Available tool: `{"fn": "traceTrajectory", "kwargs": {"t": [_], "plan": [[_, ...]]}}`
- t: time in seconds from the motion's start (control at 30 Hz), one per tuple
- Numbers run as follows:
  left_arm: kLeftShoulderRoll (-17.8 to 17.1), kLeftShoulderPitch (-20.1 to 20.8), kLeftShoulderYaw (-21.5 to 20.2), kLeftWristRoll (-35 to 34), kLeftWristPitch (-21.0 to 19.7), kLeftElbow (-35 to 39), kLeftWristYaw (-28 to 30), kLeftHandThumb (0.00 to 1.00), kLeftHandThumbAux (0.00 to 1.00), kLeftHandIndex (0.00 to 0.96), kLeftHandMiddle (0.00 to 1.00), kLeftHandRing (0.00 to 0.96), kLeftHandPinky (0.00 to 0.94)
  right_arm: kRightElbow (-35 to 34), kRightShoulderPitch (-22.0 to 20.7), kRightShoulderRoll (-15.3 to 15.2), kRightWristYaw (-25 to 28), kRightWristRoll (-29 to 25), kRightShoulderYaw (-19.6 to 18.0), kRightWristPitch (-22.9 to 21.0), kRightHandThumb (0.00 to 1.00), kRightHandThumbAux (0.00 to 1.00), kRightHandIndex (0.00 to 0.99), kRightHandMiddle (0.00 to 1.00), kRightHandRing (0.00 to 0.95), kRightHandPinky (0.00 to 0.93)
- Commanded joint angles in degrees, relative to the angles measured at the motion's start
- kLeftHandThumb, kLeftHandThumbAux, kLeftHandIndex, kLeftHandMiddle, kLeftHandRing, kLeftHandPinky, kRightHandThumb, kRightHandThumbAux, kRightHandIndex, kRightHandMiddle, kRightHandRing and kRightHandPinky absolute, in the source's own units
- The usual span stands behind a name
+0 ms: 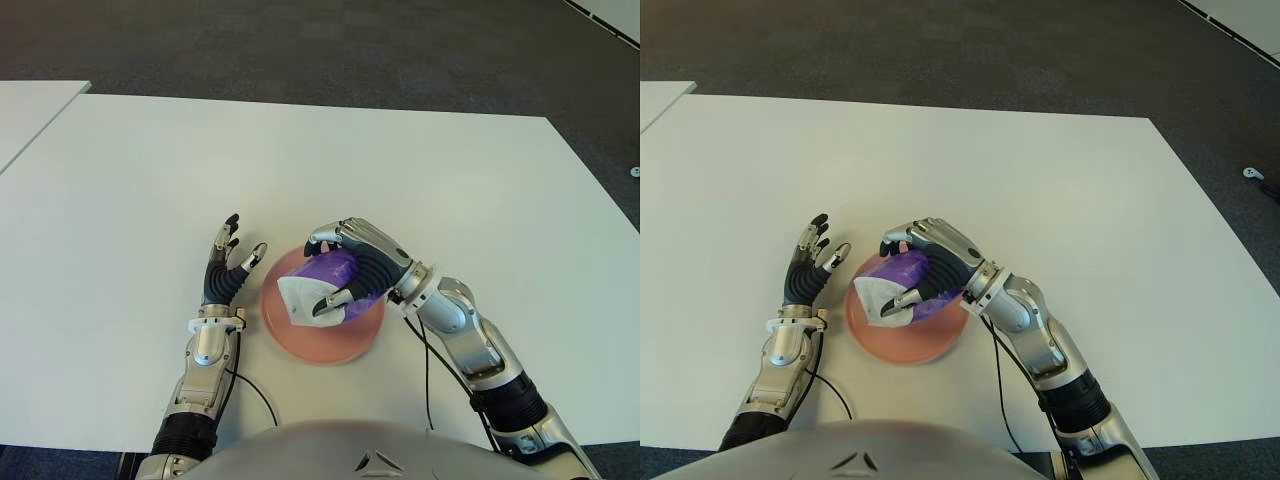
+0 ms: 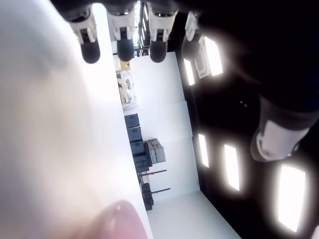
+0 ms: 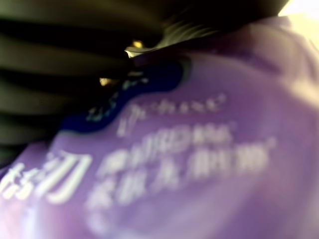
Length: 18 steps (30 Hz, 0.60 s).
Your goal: Put the tissue paper into the plate.
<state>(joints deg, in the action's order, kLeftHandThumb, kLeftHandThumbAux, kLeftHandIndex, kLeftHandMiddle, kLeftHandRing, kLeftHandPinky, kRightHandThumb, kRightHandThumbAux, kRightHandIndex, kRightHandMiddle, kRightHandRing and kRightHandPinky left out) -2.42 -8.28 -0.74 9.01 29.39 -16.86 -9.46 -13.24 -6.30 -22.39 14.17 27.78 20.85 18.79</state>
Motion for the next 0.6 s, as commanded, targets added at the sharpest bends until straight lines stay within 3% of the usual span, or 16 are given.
{"fn": "traceTrajectory", "kwargs": {"t": [0.03, 0.6], "plan": [[0.2, -1.3, 0.1, 0.1, -0.7, -1.1, 0.0, 0.0, 0.547, 0.0, 0.0, 0.0, 0.0, 1.8, -0.5, 0.5, -2.0, 1.3, -0.8, 1.7, 0.853, 0.678, 0.397, 0.539, 0.835, 0.847], [0.0, -2.0, 0.1, 0.0, -1.4, 0.3, 0.4, 0.0, 0.542, 0.0, 0.0, 0.0, 0.0, 4.7, 0.8, 2.8, -5.4, 1.6, -1.4, 2.3, 0.853, 0.678, 0.398, 0.54, 0.854, 0.848]]}}
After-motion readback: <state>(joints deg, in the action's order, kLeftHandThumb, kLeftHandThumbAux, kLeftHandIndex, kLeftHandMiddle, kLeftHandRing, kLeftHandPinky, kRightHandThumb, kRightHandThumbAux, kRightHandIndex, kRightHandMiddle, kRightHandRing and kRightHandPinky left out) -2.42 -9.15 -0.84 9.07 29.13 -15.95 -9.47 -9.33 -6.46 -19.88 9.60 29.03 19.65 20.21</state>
